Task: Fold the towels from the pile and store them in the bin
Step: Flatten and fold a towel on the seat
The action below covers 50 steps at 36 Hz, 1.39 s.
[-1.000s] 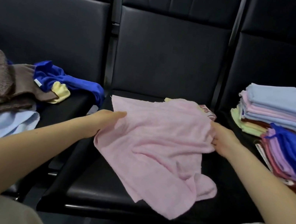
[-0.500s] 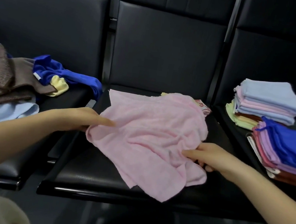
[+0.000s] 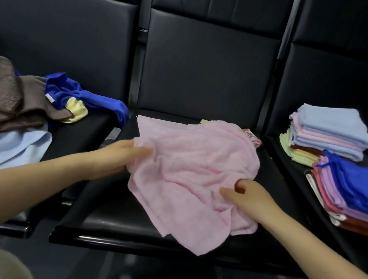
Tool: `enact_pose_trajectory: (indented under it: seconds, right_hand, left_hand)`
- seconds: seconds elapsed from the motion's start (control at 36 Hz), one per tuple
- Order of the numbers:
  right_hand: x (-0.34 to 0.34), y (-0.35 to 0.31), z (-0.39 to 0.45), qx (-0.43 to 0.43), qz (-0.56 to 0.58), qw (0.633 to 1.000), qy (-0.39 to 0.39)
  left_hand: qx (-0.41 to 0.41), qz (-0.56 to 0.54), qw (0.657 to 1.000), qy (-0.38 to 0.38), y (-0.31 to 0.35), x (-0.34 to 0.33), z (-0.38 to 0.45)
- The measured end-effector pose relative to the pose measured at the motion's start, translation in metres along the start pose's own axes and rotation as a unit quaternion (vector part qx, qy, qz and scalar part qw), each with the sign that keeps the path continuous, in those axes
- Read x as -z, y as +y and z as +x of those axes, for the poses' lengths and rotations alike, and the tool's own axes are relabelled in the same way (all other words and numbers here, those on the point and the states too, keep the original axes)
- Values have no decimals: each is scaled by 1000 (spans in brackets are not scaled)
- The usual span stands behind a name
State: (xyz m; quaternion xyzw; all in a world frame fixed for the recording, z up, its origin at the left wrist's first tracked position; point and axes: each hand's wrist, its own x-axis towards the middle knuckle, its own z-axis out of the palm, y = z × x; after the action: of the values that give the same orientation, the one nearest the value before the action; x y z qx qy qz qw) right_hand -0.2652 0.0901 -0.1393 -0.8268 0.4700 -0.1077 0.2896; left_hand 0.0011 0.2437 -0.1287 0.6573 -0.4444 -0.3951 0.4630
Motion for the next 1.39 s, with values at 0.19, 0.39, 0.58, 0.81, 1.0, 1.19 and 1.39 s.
enact_pose_trajectory:
  seconds: [0.19, 0.39, 0.58, 0.81, 1.0, 1.19, 1.39]
  right_hand:
    - [16, 7, 13, -35, 396, 917, 6]
    - [45, 13, 34, -109, 569, 815, 29]
    - [57, 11, 38, -92, 331, 929, 139]
    - [25, 42, 65, -83, 109, 982, 134]
    - [31, 51, 68, -107, 54, 970, 212]
    - [24, 14, 30, 99, -49, 977, 182]
    - [-13, -27, -31, 208, -29, 976, -53]
  left_hand:
    - [-77, 222, 972, -17, -21, -8, -4]
    - [2, -260, 961, 95, 8, -2, 3]
    - [37, -4, 974, 222, 20, 17, 30]
    - [-43, 293, 920, 256, -4, 14, 44]
    - [-303, 312, 901, -10, 7, -32, 5]
    - [-333, 386, 849, -136, -19, -51, 4]
    - [-178, 226, 952, -100, -11, -46, 17]
